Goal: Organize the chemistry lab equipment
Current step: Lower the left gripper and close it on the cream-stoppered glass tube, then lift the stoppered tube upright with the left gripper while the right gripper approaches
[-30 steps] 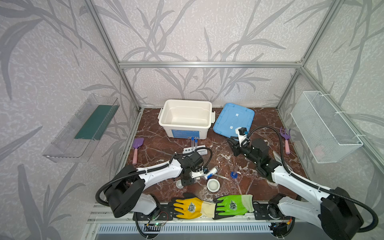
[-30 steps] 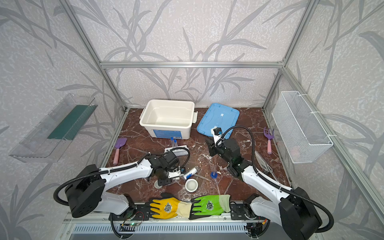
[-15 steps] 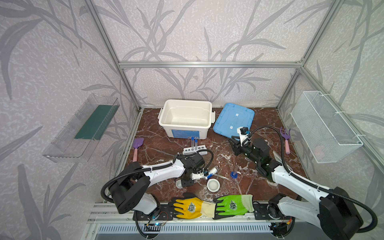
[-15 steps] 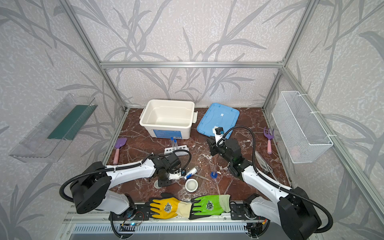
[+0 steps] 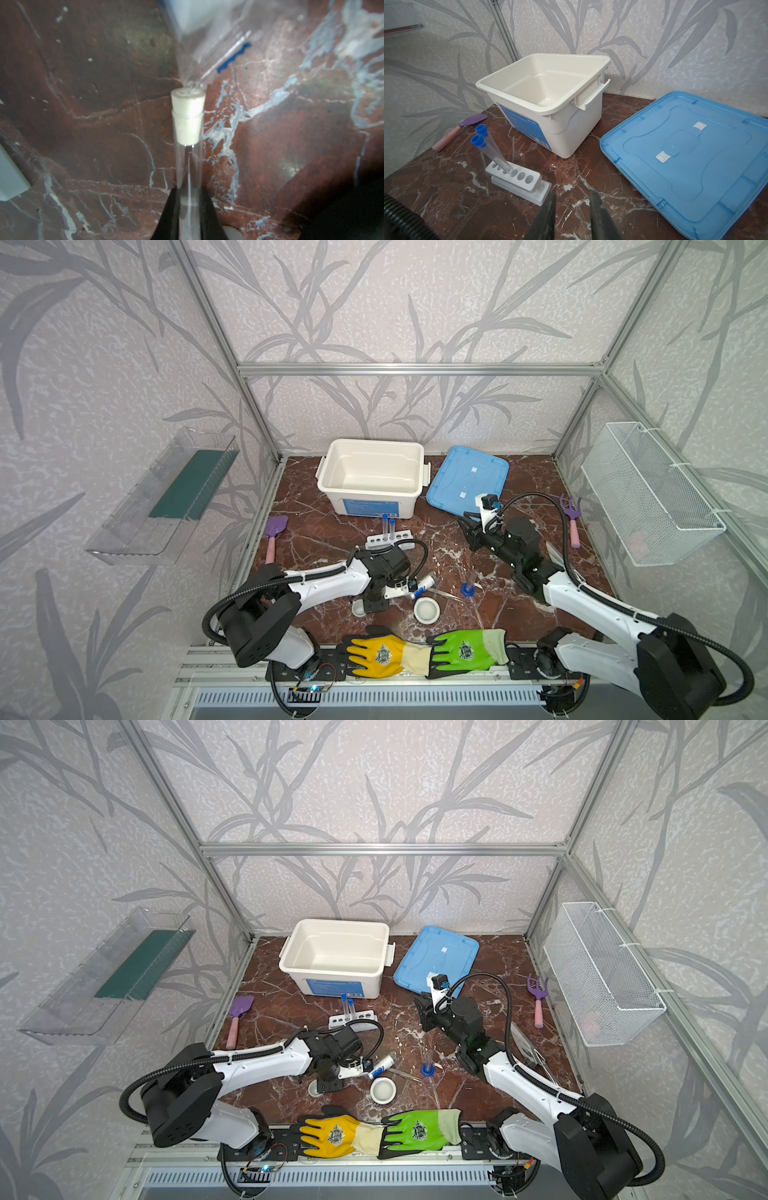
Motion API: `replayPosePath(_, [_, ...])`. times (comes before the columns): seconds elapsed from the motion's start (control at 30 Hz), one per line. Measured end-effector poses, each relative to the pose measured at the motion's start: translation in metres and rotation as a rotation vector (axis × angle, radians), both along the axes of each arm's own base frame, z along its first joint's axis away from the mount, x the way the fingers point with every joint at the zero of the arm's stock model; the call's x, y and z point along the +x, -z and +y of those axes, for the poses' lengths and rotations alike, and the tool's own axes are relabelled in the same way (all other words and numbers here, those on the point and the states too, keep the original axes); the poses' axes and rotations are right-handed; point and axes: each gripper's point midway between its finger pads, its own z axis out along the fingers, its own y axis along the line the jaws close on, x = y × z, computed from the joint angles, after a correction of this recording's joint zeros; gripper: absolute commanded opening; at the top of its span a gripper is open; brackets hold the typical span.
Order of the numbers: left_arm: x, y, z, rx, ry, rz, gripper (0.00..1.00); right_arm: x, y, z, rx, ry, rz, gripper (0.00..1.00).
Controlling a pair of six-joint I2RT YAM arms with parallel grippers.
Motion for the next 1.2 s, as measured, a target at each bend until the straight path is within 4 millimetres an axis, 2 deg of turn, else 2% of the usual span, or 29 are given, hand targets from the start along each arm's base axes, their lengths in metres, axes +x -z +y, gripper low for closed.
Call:
replayPosePath(0.23, [0.014, -0.01, -0.001, -0.048, -0.034, -0.101, 0.13, 0.0, 0.001, 0.0, 0.004, -0.003, 0.007, 0.3])
replayPosePath(0.47, [0.03, -0.039, -0.001, -0.147, -0.097, -0.209, 0.13, -0.004, -0.001, 0.0, 0.012, -0.012, 0.029, 0.3])
replayPosePath(0.63, [0.047, -0.074, -0.003, -0.305, -0.199, -0.316, 0.15, -0.008, -0.014, 0.001, 0.025, -0.03, 0.021, 0.3])
replayPosePath(0.83, [0.063, -0.123, -0.022, -0.587, -0.295, -0.421, 0.16, -0.014, -0.035, 0.002, 0.042, -0.053, 0.004, 0.3])
replayPosePath(1.0, [0.075, -0.157, -0.04, -0.797, -0.342, -0.448, 0.16, -0.021, -0.054, 0.011, 0.06, -0.116, -0.003, 0.3])
replayPosePath(1.2, [0.081, -0.185, -0.05, -0.969, -0.367, -0.445, 0.16, -0.038, -0.065, 0.03, 0.07, -0.256, 0.025, 0.32])
